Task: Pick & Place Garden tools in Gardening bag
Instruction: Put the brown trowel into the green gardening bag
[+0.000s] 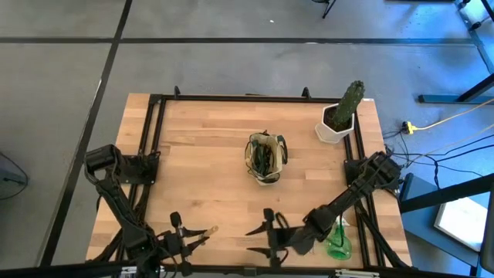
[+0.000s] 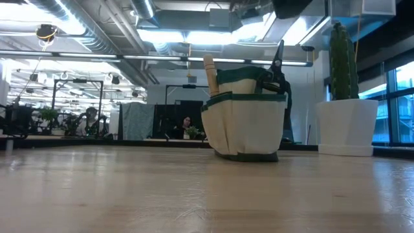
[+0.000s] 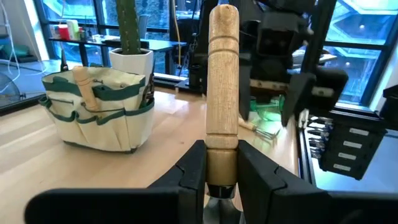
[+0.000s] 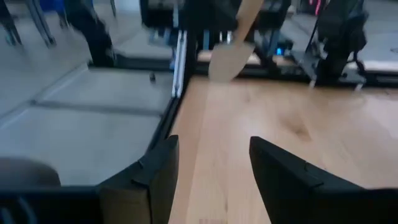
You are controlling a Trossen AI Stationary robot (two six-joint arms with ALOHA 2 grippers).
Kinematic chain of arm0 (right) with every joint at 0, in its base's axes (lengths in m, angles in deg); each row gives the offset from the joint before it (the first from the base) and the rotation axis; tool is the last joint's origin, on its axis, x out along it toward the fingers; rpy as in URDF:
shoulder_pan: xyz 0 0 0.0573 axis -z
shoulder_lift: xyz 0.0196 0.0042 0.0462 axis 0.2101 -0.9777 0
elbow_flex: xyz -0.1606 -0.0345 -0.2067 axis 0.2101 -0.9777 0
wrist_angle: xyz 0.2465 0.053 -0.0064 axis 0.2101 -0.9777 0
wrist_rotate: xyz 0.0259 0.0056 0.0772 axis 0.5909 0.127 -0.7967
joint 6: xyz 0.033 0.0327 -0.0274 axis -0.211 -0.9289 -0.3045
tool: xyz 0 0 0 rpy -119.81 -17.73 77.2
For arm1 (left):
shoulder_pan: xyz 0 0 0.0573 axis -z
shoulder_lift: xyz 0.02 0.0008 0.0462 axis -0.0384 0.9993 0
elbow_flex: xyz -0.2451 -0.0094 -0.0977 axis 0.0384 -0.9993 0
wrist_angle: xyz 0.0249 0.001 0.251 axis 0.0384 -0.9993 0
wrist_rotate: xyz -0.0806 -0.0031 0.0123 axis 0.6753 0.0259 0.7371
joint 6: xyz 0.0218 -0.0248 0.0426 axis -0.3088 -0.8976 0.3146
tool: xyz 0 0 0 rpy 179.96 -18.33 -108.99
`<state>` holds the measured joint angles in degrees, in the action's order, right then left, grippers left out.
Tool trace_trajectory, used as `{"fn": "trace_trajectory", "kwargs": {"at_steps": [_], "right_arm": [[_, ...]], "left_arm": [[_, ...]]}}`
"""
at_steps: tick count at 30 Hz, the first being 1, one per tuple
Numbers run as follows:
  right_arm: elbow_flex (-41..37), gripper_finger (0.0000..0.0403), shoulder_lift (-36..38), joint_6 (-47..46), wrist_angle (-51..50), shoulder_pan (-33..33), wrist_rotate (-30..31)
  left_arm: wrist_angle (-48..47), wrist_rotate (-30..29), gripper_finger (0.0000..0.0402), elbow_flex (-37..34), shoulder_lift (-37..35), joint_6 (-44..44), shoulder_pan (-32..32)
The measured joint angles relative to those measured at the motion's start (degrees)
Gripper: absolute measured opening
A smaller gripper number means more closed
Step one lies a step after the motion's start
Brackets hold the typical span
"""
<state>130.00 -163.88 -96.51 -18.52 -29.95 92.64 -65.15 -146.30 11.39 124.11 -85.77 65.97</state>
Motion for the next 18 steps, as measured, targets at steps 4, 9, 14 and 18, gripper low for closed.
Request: {"fn": "trace_trajectory", "kwargs": {"at_steps": [4, 9, 14, 18], "right_arm": [[-6.05, 0.0197, 4.08, 1.37, 9.71, 1.25, -3.35], [-11.22, 0.0197, 9.23, 1.84, 14.22, 3.44, -7.53], [-12.77, 0.0197, 14.32, 0.97, 9.68, 4.47, -9.14], [-12.79, 0.0197, 18.18, 3.82, 7.26, 3.8, -9.05]], "left_arm": [[1.61, 1.7, 0.0056, 0.02, 0.12, 2.33, -1.97], [6.78, 7.41, 0.0056, 0.01, 0.18, 8.28, -5.76], [22.23, 14.81, 0.0056, 0.02, 1.61, 26.31, -10.11], [43.04, 22.95, 0.0056, 0.02, 3.67, 47.24, -13.68]]}}
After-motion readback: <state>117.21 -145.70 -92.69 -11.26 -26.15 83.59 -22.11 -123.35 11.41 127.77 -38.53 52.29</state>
